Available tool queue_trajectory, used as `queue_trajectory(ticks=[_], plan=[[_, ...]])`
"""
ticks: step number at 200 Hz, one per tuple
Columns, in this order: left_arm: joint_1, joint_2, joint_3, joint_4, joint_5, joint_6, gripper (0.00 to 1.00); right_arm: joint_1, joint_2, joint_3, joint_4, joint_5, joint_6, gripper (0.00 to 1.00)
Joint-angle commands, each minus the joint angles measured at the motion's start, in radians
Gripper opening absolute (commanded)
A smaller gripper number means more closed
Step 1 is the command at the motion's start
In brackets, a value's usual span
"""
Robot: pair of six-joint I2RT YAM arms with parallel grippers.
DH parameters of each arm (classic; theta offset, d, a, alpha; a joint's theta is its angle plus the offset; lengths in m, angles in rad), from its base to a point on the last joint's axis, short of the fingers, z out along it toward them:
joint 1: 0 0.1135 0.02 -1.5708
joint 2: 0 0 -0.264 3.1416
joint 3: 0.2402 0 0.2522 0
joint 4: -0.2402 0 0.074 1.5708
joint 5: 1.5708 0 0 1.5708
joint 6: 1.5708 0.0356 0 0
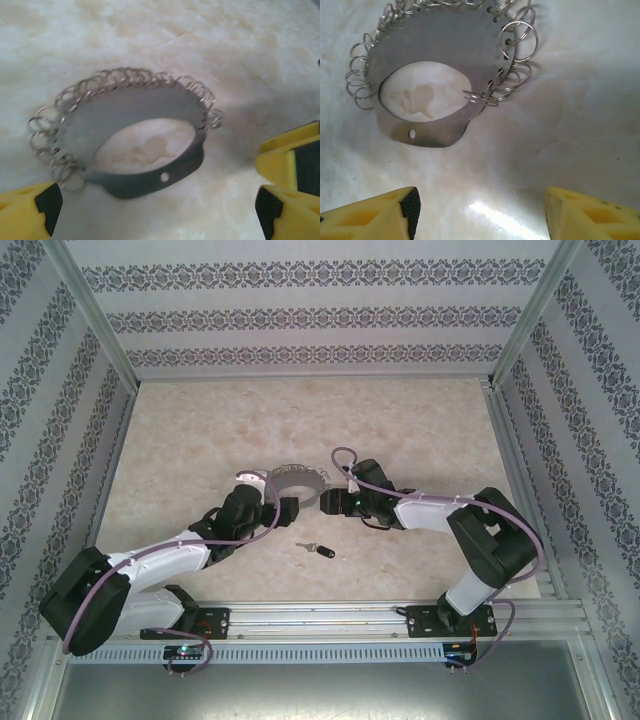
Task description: Put the keys on the keyring
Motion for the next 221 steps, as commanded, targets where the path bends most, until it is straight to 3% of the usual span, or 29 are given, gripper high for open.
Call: queue_trajectory(ticks=[1,144,221], plan=[[0.002,-0.027,-0.004,0.013,-0.045,-0.015,1.00,0.007,0.039,0.053,0.019,-0.018,-0.008,0.67],[0.035,0.011,-0.050,0.099,-0.007,-0.100,1.00,-0.033,0.220,0.255,0.032,-0.077,0.011,0.67],[0.047,0.076,-0.011,0.123,0.022,-0.093,1.00,-0.036,0.205,0.203,0.037,-0.093,-0.023,0.59]])
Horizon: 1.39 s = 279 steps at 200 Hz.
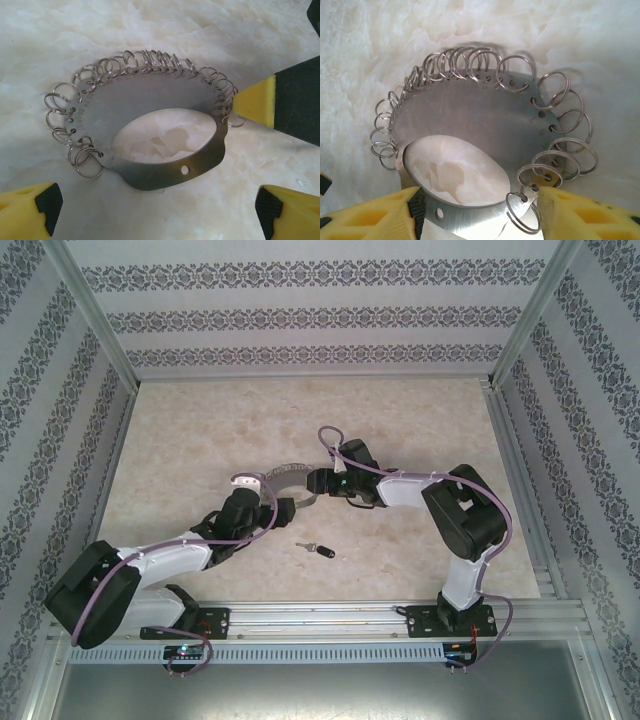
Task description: Put the keys on the keyring
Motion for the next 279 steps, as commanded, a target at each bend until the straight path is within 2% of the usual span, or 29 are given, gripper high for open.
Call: queue_trajectory(ticks=[1,36,69,215,279], plan=[[0.014,0.019,0.032,0.046,0.017,-0.011,1.00,-0.007,-0.003,-0.027,0.007,-0.019,-0.028,0.58],[0.020,0.023,0.045,0.043,0.026,-0.005,1.00,-0.007,-0.006,-0.043,0.001,-0.002,-0.048,0.57],[0.024,0.017,0.051,0.038,0.029,-0.005,1.00,-0.002,0.004,-0.029,-0.023,0.009,-0.077,0.50],[0.037,0.001,0.050,0.033,0.046,-0.008,1.00,0.071,0.037,0.092,-0.230,0.243,-0.309,0.36],[0.043,0.003,0.044,0.039,0.048,-0.010,1.00,0.072,0.044,0.102,-0.242,0.256,-0.334,0.29]])
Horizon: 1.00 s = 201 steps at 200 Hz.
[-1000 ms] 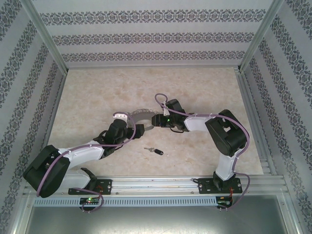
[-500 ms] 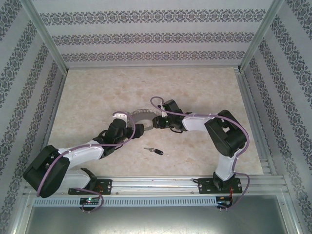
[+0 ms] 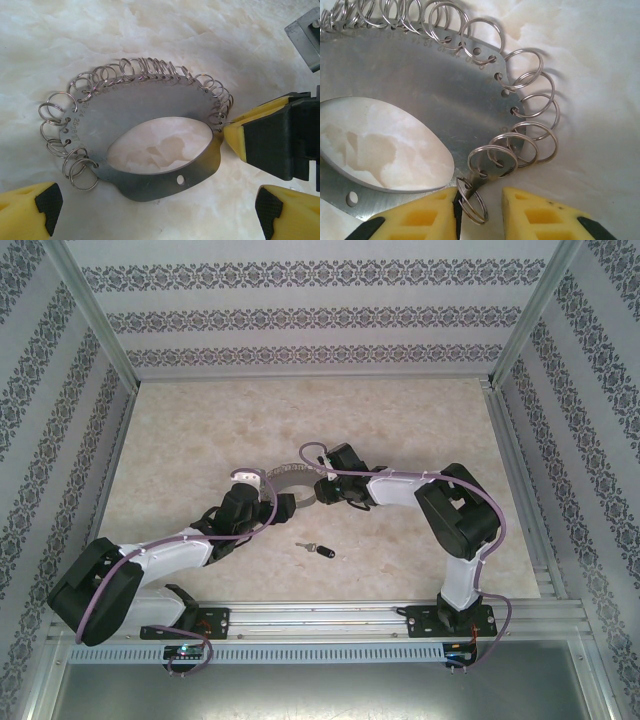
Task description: Put the keys on the keyring
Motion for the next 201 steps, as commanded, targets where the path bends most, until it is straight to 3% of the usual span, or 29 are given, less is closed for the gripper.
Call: queue_trajectory(ticks=[1,37,201], plan=[[0.016,-0.014,0.018,0.034,0.010,-0.011,1.00,0.010,0.010,0.020,-0.023,0.028,-0.025,0.29],[0.017,-0.003,0.018,0.043,0.013,-0.015,1.00,0.011,0.004,0.014,-0.016,0.022,-0.031,0.24],[0.019,0.020,0.027,0.052,0.029,-0.024,1.00,0.017,-0.001,0.034,-0.011,0.011,-0.033,0.22]])
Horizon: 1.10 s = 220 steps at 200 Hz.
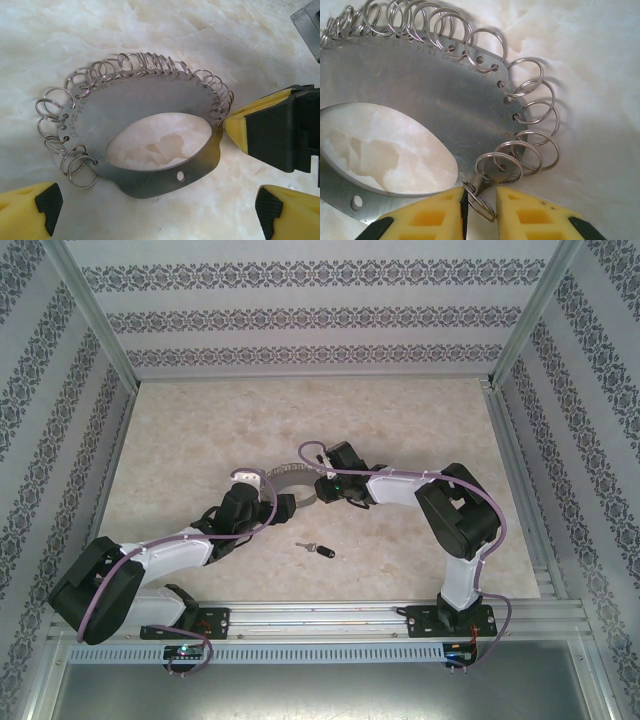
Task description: Put the keys on the keyring
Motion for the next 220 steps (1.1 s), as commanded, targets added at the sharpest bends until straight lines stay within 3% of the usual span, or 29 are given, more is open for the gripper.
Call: queue_trajectory(ticks=[1,37,81,125,187,220], plan=[[0.013,0.012,0.027,0.051,0.010,-0.014,1.00,0.016,-0.001,0.019,-0.007,0.004,-0.022,0.22],[0.013,0.012,0.029,0.052,0.011,-0.013,1.00,0.016,-0.006,0.013,-0.007,0.002,-0.023,0.17],[0.013,0.011,0.029,0.053,0.014,-0.015,1.00,0.017,-0.006,0.014,-0.010,0.003,-0.027,0.00],[0.014,-0.018,0.049,0.030,0.010,0.003,1.00,0.003,-0.049,-0.002,0.000,-0.020,-0.076,0.00],[0.041,-0.126,0.180,-0.052,0.091,0.069,1.00,-0.093,-0.254,-0.144,0.255,-0.340,-0.120,0.00],[0.060,-0.151,0.282,-0.090,0.214,0.129,1.00,-0.112,-0.362,-0.198,0.341,-0.443,-0.132,0.00]])
